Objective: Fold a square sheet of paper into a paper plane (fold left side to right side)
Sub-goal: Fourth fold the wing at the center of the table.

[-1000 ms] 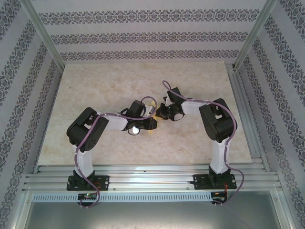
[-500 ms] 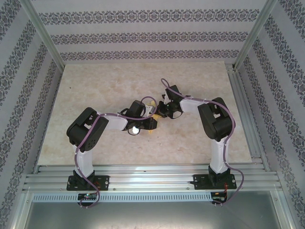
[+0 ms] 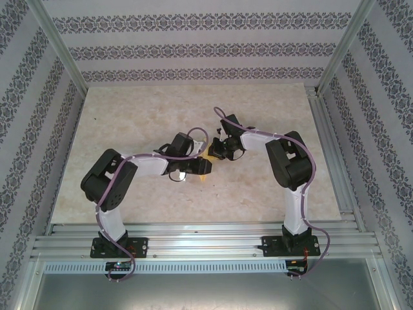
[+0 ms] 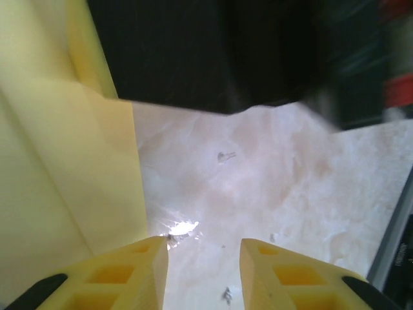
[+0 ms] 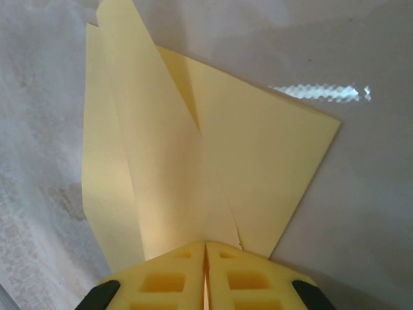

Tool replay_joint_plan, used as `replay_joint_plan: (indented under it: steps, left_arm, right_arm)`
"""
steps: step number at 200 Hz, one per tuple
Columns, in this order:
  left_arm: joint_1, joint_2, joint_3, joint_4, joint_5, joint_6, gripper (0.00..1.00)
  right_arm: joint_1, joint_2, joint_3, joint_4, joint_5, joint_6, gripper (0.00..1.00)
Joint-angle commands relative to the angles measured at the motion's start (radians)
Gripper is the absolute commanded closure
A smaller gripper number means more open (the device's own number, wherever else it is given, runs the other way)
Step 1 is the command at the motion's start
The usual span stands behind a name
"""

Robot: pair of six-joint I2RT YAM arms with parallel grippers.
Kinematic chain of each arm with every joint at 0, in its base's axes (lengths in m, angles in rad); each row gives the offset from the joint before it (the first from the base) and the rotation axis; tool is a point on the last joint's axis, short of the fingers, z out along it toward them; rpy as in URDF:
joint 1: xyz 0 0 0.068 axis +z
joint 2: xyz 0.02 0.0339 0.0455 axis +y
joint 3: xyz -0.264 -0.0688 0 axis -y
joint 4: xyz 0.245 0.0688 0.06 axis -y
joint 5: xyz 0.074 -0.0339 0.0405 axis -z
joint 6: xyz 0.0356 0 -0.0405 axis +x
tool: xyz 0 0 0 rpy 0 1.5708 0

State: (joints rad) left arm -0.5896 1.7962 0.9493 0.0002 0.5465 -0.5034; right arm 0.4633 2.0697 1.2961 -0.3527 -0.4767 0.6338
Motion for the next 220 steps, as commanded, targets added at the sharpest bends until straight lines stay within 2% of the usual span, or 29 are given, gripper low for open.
replay_joint_plan:
  steps: [1,12,27,70,145,220]
  left_arm:
    - [0.042,-0.116,0.021,-0.06,0.023,0.024,0.63]
    - [0.056,-0.133,0.018,-0.069,0.025,0.033,0.64]
    - [0.07,-0.118,0.016,-0.067,0.041,0.04,0.71]
    - [0.073,0.001,0.011,0.073,0.129,-0.009,0.8]
    - [0.069,0.123,0.068,0.136,0.148,-0.031,0.82]
    - [0.062,0.181,0.072,0.112,0.114,-0.003,0.83]
  right_arm:
    - [0.009,0.048,-0.014,-0.104,0.082,-0.026,0.91]
    - [0.01,0.049,-0.014,-0.101,0.081,-0.026,0.91]
    - [0.011,0.044,-0.012,-0.1,0.082,-0.024,0.91]
    - [0.011,0.044,-0.011,-0.107,0.079,-0.028,0.91]
    - [0.011,0.042,-0.009,-0.115,0.077,-0.029,0.91]
    - [0.01,0.044,-0.011,-0.115,0.079,-0.031,0.91]
